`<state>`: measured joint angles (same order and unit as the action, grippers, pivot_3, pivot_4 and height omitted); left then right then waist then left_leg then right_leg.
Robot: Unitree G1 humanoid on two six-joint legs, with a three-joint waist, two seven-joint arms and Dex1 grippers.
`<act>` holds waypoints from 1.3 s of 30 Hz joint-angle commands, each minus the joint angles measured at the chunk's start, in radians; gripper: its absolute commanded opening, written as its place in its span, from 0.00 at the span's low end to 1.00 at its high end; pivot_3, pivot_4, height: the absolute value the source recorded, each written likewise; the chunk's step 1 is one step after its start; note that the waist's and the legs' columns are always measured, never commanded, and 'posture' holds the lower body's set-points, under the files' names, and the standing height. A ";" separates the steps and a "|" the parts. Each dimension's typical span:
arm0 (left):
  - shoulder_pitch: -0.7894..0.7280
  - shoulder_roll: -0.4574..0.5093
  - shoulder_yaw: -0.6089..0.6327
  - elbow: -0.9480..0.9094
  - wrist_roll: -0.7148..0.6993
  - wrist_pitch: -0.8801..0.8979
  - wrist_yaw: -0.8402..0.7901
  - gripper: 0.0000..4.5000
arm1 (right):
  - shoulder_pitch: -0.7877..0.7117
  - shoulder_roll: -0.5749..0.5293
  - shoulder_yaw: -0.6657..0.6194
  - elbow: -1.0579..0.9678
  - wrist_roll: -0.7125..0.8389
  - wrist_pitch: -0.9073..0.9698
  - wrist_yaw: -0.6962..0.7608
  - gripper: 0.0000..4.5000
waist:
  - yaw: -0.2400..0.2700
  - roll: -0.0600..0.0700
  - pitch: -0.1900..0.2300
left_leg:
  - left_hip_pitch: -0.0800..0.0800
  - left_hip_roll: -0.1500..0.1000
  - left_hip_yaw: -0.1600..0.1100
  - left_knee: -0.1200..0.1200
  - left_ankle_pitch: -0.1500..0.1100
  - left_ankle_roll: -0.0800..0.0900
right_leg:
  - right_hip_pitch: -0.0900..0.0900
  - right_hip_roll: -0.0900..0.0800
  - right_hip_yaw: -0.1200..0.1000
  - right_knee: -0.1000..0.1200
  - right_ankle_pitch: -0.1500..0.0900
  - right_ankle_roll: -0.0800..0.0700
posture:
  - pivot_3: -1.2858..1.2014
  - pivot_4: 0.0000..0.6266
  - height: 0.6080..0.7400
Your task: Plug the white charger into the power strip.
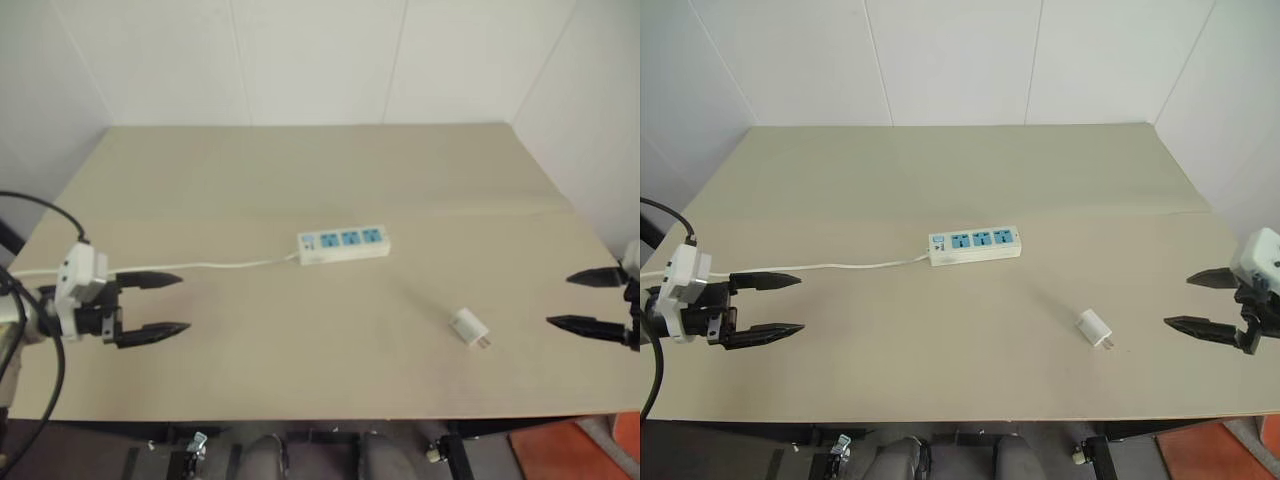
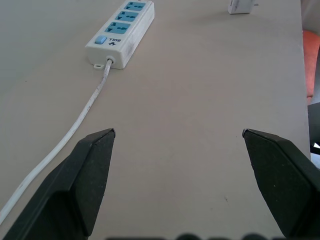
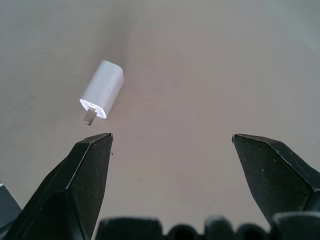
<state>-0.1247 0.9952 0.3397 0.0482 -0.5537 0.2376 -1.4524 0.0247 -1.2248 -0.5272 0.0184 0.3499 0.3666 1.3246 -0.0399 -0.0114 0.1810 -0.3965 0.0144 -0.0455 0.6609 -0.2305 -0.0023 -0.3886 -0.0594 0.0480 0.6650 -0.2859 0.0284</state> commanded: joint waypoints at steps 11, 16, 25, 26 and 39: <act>-0.026 0.019 0.025 -0.013 -0.009 -0.001 0.005 0.99 | 0.027 -0.002 -0.064 -0.052 -0.009 -0.009 -0.026 1.00 | 0.001 0.000 0.000 | 0.000 0.000 0.000 0.000 0.000 0.000 | 0.000 0.000 0.000 0.000 0.000 0.000 | 0.52 0.24 1.00; -0.092 -0.016 -0.027 0.055 0.093 -0.120 0.074 0.99 | -0.014 0.006 -0.046 -0.070 0.012 0.030 -0.069 1.00 | 0.002 0.000 0.000 | 0.000 0.000 0.000 0.000 0.000 0.000 | 0.000 0.000 0.000 0.000 0.000 0.000 | 0.52 0.24 1.00; -0.596 -0.206 -0.297 0.641 0.310 -0.399 -0.025 0.99 | -0.246 0.105 0.089 -0.221 0.130 0.207 -0.244 1.00 | 0.022 -0.001 -0.001 | -0.001 -0.002 -0.001 0.002 0.000 0.000 | 0.000 0.001 -0.002 0.001 0.001 0.000 | 0.52 0.24 1.00; -0.661 -0.238 -0.323 0.733 0.344 -0.436 -0.021 0.99 | -0.269 0.128 0.121 -0.260 0.139 0.230 -0.277 1.00 | 0.022 -0.001 -0.001 | -0.002 -0.002 -0.002 0.002 0.000 0.000 | 0.000 0.001 -0.002 0.000 0.001 0.000 | 0.52 0.24 1.00; -0.979 -0.503 -0.467 1.266 0.647 -0.604 0.214 0.99 | -0.296 0.330 0.265 -0.565 0.194 0.398 -0.554 1.00 | 0.024 -0.002 -0.001 | -0.020 -0.006 -0.005 0.012 0.000 0.000 | -0.015 -0.001 -0.004 0.009 0.001 0.002 | 0.52 0.24 1.00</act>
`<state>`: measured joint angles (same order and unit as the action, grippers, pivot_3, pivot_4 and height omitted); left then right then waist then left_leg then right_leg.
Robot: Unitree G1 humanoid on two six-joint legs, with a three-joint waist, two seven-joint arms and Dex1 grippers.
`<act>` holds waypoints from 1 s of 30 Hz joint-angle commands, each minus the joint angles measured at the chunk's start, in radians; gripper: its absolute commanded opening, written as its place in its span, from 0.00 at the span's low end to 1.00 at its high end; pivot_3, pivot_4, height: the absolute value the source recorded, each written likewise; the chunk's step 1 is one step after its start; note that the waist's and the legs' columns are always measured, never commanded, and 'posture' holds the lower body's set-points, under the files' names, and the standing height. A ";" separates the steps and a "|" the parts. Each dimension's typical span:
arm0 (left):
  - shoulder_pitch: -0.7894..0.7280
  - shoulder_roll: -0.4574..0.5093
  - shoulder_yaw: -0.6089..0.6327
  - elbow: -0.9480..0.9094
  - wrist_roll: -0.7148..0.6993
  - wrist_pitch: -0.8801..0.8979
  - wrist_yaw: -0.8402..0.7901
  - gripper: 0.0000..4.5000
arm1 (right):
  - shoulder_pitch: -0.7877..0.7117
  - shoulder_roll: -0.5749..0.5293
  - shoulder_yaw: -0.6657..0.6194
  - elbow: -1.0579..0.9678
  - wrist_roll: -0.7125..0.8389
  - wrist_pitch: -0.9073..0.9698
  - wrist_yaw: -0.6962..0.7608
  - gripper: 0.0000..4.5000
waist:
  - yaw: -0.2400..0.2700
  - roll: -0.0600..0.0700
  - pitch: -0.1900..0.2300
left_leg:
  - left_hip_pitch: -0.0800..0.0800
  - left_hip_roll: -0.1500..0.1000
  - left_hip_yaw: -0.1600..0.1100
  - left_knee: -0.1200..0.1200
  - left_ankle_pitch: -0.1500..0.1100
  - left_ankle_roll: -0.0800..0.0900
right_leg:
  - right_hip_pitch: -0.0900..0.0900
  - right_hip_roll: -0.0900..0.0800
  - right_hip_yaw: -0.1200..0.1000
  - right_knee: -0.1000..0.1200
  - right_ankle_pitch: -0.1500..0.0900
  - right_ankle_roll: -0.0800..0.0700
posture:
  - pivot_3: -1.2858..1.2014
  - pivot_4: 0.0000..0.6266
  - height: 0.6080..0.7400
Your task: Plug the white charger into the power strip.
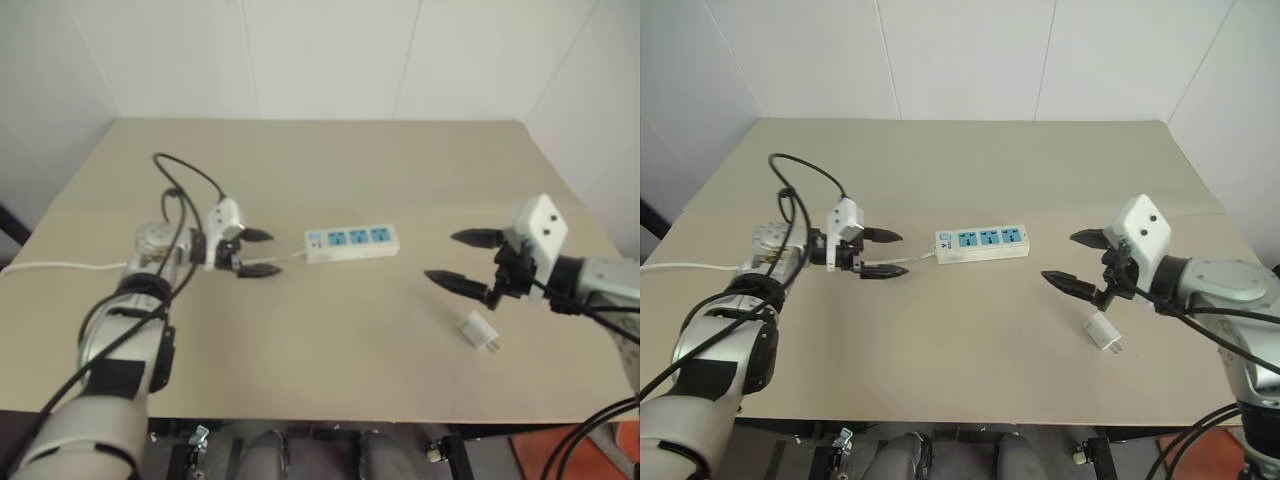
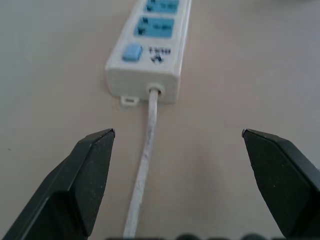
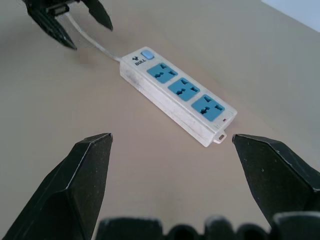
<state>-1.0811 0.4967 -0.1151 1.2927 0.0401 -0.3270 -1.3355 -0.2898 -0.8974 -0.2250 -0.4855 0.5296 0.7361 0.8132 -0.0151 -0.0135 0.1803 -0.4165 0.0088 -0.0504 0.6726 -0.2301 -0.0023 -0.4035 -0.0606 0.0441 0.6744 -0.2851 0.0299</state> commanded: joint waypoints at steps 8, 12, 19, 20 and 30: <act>-0.025 -0.062 0.045 0.054 0.053 0.057 0.164 0.99 | 0.136 -0.001 -0.055 -0.173 0.014 0.083 -0.107 1.00 | 0.003 -0.001 0.000 | 0.000 -0.001 -0.001 0.005 0.000 0.000 | 0.001 0.000 0.000 0.002 0.000 0.001 | 0.52 0.24 1.00; -0.043 -0.061 0.053 0.063 0.072 0.165 0.170 0.99 | 0.128 0.006 -0.053 -0.172 0.014 0.092 -0.135 1.00 | 0.003 -0.001 0.000 | 0.001 -0.001 -0.002 0.006 0.000 0.000 | 0.001 0.000 0.000 0.006 0.000 0.001 | 0.52 0.24 1.00; -0.069 -0.043 -0.021 0.065 0.172 0.223 0.136 0.85 | 0.108 0.011 -0.005 -0.154 0.003 0.087 -0.158 1.00 | -0.008 -0.001 0.000 | 0.010 -0.001 -0.002 0.005 0.000 0.000 | 0.009 0.001 0.000 0.006 -0.001 0.001 | 0.52 0.24 1.00; -0.073 -0.043 -0.015 0.065 0.169 0.228 0.130 0.79 | 0.103 0.013 0.002 -0.152 0.001 0.086 -0.161 1.00 | -0.009 -0.001 0.000 | 0.012 -0.001 -0.002 0.005 0.000 0.000 | 0.010 0.001 0.000 0.005 -0.001 0.001 | 0.52 0.24 1.00; -0.059 -0.031 -0.013 0.055 0.187 0.147 0.139 0.10 | 0.080 0.017 0.050 -0.122 -0.031 0.058 -0.171 1.00 | -0.008 -0.001 0.000 | 0.012 -0.001 -0.002 0.005 0.000 0.000 | 0.011 0.001 0.000 0.005 -0.001 0.001 | 0.52 0.24 1.00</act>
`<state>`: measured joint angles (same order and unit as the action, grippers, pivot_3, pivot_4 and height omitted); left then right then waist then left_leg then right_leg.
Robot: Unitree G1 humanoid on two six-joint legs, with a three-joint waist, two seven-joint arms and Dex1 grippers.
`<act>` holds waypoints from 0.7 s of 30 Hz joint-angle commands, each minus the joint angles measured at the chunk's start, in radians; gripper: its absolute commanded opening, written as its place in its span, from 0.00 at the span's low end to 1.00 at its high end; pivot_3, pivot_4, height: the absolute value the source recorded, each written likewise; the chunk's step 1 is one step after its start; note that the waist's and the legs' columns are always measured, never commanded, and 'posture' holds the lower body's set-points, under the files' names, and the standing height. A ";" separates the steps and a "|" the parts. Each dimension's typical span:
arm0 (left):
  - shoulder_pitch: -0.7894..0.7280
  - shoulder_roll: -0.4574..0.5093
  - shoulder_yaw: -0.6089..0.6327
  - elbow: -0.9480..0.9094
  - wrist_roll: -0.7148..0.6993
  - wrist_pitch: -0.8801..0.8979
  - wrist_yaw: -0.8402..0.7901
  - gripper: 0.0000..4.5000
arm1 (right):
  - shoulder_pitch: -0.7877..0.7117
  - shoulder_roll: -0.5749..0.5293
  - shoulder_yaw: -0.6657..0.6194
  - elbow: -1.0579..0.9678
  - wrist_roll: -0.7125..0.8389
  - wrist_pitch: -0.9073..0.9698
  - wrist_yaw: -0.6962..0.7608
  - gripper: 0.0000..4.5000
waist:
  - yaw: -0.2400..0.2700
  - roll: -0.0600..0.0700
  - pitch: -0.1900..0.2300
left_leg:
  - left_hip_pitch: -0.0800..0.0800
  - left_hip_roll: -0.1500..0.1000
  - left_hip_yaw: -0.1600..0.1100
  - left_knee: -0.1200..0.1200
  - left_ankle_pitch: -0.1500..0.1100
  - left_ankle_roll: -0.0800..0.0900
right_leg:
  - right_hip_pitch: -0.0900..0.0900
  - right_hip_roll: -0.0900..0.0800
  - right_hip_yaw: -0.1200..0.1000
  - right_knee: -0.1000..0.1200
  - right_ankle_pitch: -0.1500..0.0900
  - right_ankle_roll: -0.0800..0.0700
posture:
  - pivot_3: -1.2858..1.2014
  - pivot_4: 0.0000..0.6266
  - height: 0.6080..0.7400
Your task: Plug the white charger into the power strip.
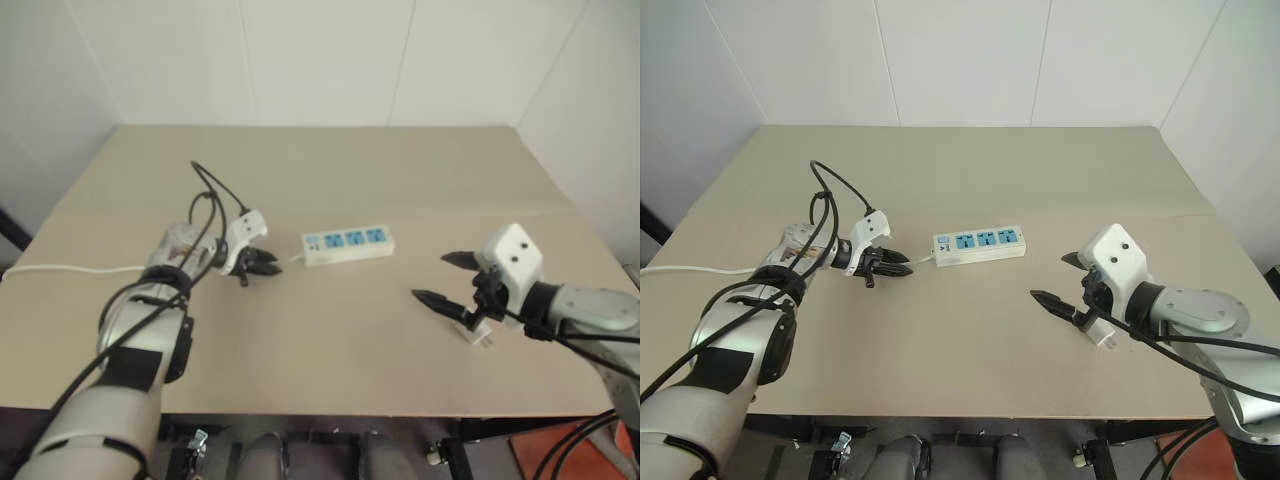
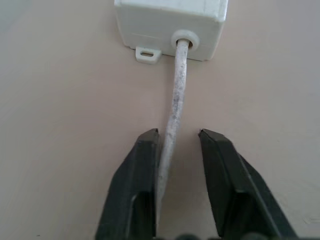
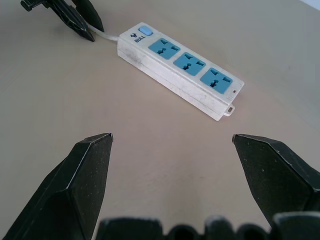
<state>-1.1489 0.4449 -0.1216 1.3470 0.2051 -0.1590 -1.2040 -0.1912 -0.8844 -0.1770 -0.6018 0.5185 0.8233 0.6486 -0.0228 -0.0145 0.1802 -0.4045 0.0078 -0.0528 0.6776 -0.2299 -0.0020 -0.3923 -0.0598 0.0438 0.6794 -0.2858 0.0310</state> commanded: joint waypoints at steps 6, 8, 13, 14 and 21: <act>0.044 0.032 0.079 -0.040 -0.082 -0.116 -0.132 0.00 | -0.006 0.015 0.011 -0.023 -0.035 -0.034 -0.011 1.00 | -0.002 0.000 0.000 | 0.000 0.000 0.000 0.000 0.000 0.000 | -0.001 0.000 0.000 0.000 0.000 0.000 | 0.52 0.24 1.00; 0.073 0.057 0.123 -0.074 -0.149 -0.118 -0.270 0.00 | 0.004 0.019 0.012 -0.026 -0.040 -0.038 -0.011 1.00 | -0.002 0.000 0.000 | -0.002 0.000 0.000 0.000 0.000 0.000 | -0.002 0.000 0.000 0.000 0.000 0.000 | 0.52 0.24 1.00; 0.198 0.155 0.160 -0.235 -0.245 -0.101 -0.408 0.00 | 0.004 0.029 0.029 -0.021 -0.052 -0.051 -0.007 1.00 | -0.004 0.000 0.000 | -0.005 0.001 0.000 0.000 0.000 0.000 | -0.004 0.000 0.000 0.000 0.000 0.000 | 0.52 0.24 1.00; 0.231 0.177 0.159 -0.279 -0.263 -0.089 -0.410 0.00 | 0.000 0.032 0.034 -0.017 -0.054 -0.054 -0.004 1.00 | -0.009 0.000 0.000 | -0.004 0.001 0.000 -0.001 0.000 0.000 | -0.005 0.000 0.000 0.000 0.000 0.000 | 0.52 0.24 1.00; 0.474 0.264 0.181 -0.577 -0.372 0.031 -0.396 0.06 | -0.061 0.053 0.107 0.040 -0.091 -0.095 0.018 1.00 | -0.013 -0.001 0.000 | -0.002 0.003 0.001 -0.001 0.000 0.000 | -0.004 0.000 0.001 0.000 0.000 0.000 | 0.52 0.24 1.00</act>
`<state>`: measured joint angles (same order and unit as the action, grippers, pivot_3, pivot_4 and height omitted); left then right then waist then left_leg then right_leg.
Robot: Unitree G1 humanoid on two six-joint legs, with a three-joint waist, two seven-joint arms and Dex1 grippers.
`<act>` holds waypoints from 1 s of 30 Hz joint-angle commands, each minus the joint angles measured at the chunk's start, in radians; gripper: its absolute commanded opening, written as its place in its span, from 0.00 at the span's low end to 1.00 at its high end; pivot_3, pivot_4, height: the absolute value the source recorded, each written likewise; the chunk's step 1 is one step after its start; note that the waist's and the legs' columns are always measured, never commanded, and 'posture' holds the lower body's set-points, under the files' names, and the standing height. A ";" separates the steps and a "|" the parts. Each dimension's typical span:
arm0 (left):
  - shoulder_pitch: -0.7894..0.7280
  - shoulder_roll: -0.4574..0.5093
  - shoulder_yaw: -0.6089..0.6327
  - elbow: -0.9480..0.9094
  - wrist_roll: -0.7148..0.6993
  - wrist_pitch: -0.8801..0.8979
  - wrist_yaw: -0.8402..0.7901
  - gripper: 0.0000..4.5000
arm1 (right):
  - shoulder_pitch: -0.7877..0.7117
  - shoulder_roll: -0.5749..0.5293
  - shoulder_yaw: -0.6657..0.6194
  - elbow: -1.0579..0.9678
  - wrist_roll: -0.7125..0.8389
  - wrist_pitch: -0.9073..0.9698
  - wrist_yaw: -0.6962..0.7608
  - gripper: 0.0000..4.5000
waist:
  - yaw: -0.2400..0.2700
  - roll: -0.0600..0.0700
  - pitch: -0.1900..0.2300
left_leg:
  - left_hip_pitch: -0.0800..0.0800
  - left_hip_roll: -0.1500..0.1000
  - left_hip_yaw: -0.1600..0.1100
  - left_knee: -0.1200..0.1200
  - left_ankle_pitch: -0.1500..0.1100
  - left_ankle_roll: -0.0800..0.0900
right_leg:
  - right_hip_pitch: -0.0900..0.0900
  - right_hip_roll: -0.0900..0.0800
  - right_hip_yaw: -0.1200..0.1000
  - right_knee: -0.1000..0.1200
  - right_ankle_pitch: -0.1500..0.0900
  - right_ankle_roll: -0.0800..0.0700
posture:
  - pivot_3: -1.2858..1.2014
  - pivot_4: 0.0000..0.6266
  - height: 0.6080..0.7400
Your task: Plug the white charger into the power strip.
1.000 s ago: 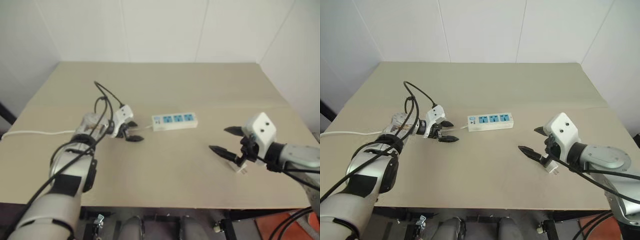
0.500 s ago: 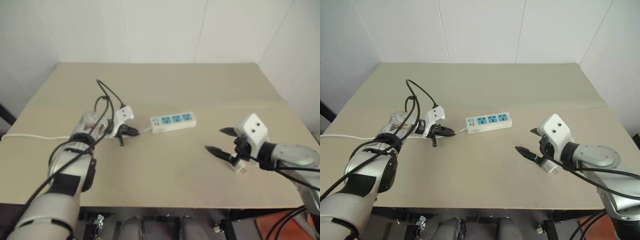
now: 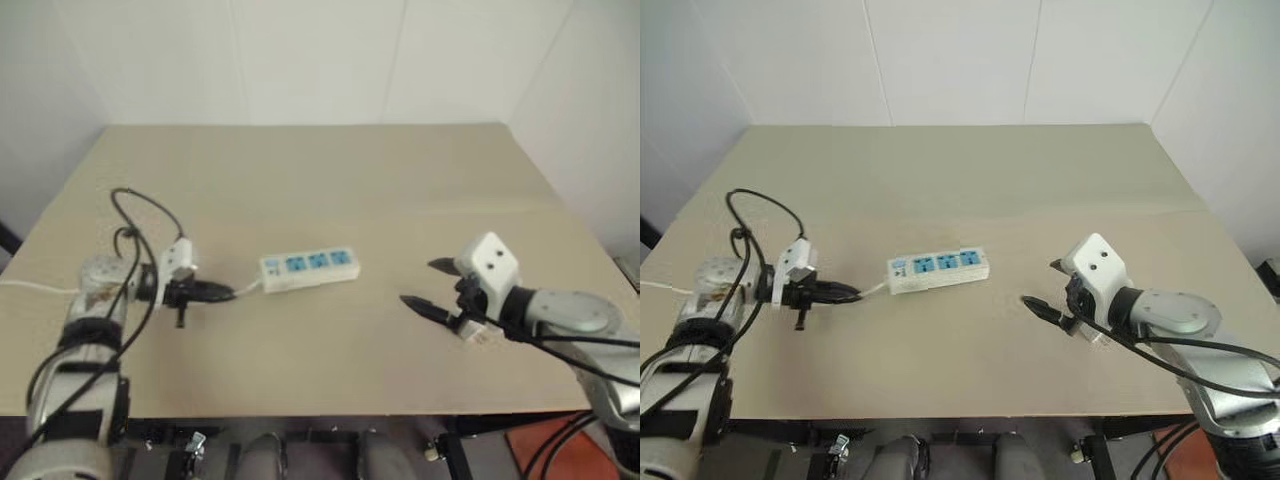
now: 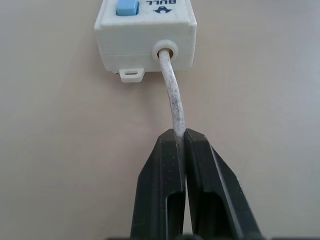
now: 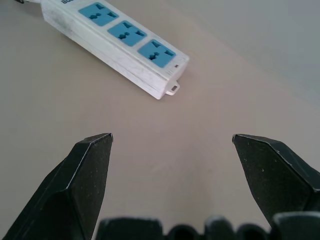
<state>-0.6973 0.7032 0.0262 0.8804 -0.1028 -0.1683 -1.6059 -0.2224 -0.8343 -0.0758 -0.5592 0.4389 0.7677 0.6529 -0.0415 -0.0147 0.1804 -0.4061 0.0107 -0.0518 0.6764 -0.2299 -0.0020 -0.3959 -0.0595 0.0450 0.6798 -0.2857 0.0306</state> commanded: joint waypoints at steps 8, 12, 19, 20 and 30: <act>0.057 0.005 0.083 -0.262 -0.188 0.135 0.029 0.58 | -0.046 0.004 0.024 0.024 -0.041 -0.066 0.034 1.00 | 0.026 -0.001 0.000 | 0.000 0.000 0.000 0.000 0.000 0.000 | 0.001 0.000 -0.001 -0.001 0.000 0.000 | 0.52 0.24 1.00; 0.038 -0.010 0.114 -0.238 -0.235 0.124 0.029 0.85 | -0.028 0.012 0.019 0.006 -0.049 -0.065 0.021 1.00 | 0.022 -0.001 0.000 | 0.000 0.000 0.000 0.000 0.000 0.000 | 0.000 0.000 -0.001 -0.001 0.000 0.000 | 0.52 0.24 1.00; -0.014 -0.114 0.163 -0.163 -0.306 0.077 0.057 1.00 | 0.000 0.027 -0.005 -0.022 -0.047 -0.057 0.001 1.00 | 0.027 -0.001 0.000 | 0.000 0.000 0.000 0.001 0.000 0.000 | 0.001 0.000 -0.001 -0.001 0.000 0.000 | 0.52 0.24 1.00; -0.016 -0.126 0.158 -0.146 -0.297 0.044 0.052 1.00 | 0.001 0.026 -0.007 -0.023 -0.046 -0.056 0.001 1.00 | 0.027 -0.001 0.000 | 0.000 0.000 0.000 0.001 0.000 0.000 | 0.001 0.000 -0.001 -0.001 0.000 0.000 | 0.52 0.24 1.00; -0.018 -0.211 0.146 0.053 -0.254 -0.133 0.030 1.00 | 0.013 0.020 -0.014 -0.043 -0.061 -0.058 -0.006 1.00 | 0.024 -0.001 0.000 | 0.000 0.000 0.000 0.000 0.000 0.000 | 0.001 0.001 -0.001 -0.001 0.000 0.000 | 0.52 0.24 1.00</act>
<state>-0.6962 0.4953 0.1714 0.9198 -0.3569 -0.2629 -1.5719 -0.2096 -0.8079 -0.0537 -0.5637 0.3775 0.7279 0.6502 -0.0178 -0.0158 0.1807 -0.4063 0.0105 -0.0519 0.6768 -0.2299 -0.0020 -0.3952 -0.0590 0.0438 0.6787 -0.2856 0.0304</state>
